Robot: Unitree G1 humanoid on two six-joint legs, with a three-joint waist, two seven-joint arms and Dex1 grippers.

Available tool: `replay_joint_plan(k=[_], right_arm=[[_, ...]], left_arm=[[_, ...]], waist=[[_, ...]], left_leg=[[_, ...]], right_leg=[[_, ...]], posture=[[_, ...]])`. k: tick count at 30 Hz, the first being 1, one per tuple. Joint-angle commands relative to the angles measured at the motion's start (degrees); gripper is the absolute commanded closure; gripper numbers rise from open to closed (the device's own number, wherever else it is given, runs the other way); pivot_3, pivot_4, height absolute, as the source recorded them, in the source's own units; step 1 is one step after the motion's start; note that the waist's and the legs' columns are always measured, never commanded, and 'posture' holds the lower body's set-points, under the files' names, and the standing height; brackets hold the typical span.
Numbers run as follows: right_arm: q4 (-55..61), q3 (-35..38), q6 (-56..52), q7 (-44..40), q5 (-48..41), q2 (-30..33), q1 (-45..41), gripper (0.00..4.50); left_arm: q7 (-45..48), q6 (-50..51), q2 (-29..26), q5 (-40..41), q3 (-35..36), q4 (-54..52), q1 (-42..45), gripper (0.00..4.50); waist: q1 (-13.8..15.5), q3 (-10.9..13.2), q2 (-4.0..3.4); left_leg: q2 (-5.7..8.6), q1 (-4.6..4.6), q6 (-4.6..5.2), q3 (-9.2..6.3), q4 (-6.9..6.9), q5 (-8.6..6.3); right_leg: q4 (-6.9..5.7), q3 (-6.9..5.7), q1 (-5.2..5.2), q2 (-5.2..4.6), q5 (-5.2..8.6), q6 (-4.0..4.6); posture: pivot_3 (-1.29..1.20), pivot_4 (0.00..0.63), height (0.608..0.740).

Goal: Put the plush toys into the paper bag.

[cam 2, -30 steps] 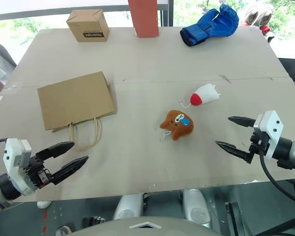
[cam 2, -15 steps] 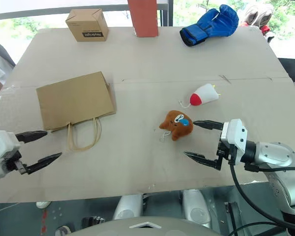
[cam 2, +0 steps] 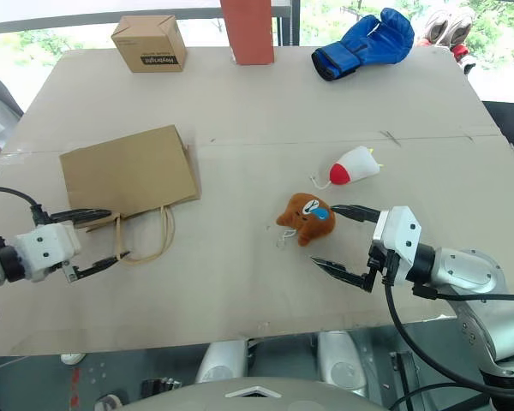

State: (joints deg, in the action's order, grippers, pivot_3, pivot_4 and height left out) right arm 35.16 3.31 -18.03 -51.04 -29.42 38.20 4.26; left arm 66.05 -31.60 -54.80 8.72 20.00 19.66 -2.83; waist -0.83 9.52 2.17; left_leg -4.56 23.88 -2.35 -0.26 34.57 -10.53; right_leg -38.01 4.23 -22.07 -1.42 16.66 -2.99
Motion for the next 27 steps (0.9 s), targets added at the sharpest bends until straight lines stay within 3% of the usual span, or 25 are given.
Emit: replay_joint_plan(k=[1, 7, 8, 9, 12, 14, 18, 22, 27], right_arm=[[2.8, 0.6, 0.4, 1.3, -0.3, -0.1, 0.0, 0.0], [3.5, 0.4, -0.6, 4.6, 0.8, -0.5, -0.4, 0.0], [3.3, 0.1, -2.1, 5.5, 0.1, -0.7, -1.3, 0.0], [3.1, -0.1, -3.2, 6.1, -0.5, -0.7, -1.9, 0.54], [2.1, -2.0, -5.6, 8.2, -0.9, -2.3, -7.1, 1.71], [0.1, -4.8, -7.6, 10.7, 0.0, -5.2, -13.3, 2.72], [-6.4, -13.1, -9.9, 12.4, 4.0, -10.8, -23.6, 4.47], [-16.0, -22.0, -7.8, 11.4, 10.4, -16.4, -31.9, 4.47], [-33.5, -27.7, 0.3, 9.0, 17.0, -23.9, -39.2, 4.47]], left_arm=[[1.8, 0.3, 0.9, 4.6, -1.4, -1.7, 0.6, 0.81], [3.0, 11.9, 2.5, 13.2, -1.8, -8.6, -0.6, 3.56], [1.5, 15.4, 3.4, 14.8, -2.1, -11.3, -0.3, 3.62], [0.3, 17.7, 3.9, 15.7, -2.2, -13.3, 0.0, 4.36], [-8.9, 32.0, 8.6, 22.6, -4.1, -24.4, 3.3, 4.5], [-15.3, 40.2, 12.6, 26.1, -6.6, -30.8, 6.4, 4.5], [-24.0, 48.2, 20.4, 27.4, -10.5, -35.8, 11.1, 4.5], [-30.4, 51.7, 27.2, 29.2, -11.2, -37.6, 14.1, 4.5], [-31.5, 54.6, 29.1, 32.3, -10.2, -42.3, 13.3, 4.5]], waist=[[0.0, 0.0, 0.01], [0.0, 0.0, 0.03], [0.0, 0.0, 0.03], [0.0, 0.0, 0.01], [0.0, 0.0, -0.05], [0.0, 0.0, -0.05], [-0.3, 0.0, -0.04], [-0.3, 0.0, -0.05], [-0.4, 0.0, -0.05]], left_leg=[[0.0, 0.0, 0.0, 0.01, 0.0, 0.0], [-0.02, 0.0, 0.0, 0.0, 0.05, 0.0], [-0.02, 0.0, 0.0, 0.0, 0.06, 0.0], [-0.02, 0.0, 0.0, 0.0, 0.08, 0.0], [-0.02, 0.0, 0.0, -0.05, 0.18, 0.0], [-0.02, 0.01, 0.01, -0.16, 0.41, 0.01], [-0.03, -0.07, 0.02, -0.2, 0.63, 0.02], [-0.04, -0.04, 0.03, -0.33, 0.61, 0.01], [-0.08, 0.02, 0.03, -0.43, 0.56, 0.01]], right_leg=[[0.0, 0.01, 0.01, 0.0, 0.0, 0.0], [-0.03, 0.01, 0.03, 0.03, -0.1, -0.18], [-0.04, 0.01, 0.04, 0.03, -0.11, -0.19], [-0.04, 0.01, 0.04, 0.03, -0.11, -0.2], [-0.07, 0.0, 0.12, 0.04, -0.13, -0.24], [-0.1, -0.02, 0.24, 0.08, -0.19, -0.36], [-0.09, 0.08, 0.42, 0.21, -0.31, -0.54], [-0.12, 0.09, 0.39, 0.34, -0.34, -0.54], [-0.28, 0.04, 0.29, 0.44, -0.33, -0.51]], posture=[[0.0, 0.15, 0.74], [0.0, 0.15, 0.74], [0.0, 0.15, 0.74], [0.0, 0.15, 0.74], [0.0, 0.15, 0.74], [0.0, 0.15, 0.74], [0.0, 0.15, 0.74], [0.0, 0.15, 0.74], [0.0, 0.15, 0.74]])
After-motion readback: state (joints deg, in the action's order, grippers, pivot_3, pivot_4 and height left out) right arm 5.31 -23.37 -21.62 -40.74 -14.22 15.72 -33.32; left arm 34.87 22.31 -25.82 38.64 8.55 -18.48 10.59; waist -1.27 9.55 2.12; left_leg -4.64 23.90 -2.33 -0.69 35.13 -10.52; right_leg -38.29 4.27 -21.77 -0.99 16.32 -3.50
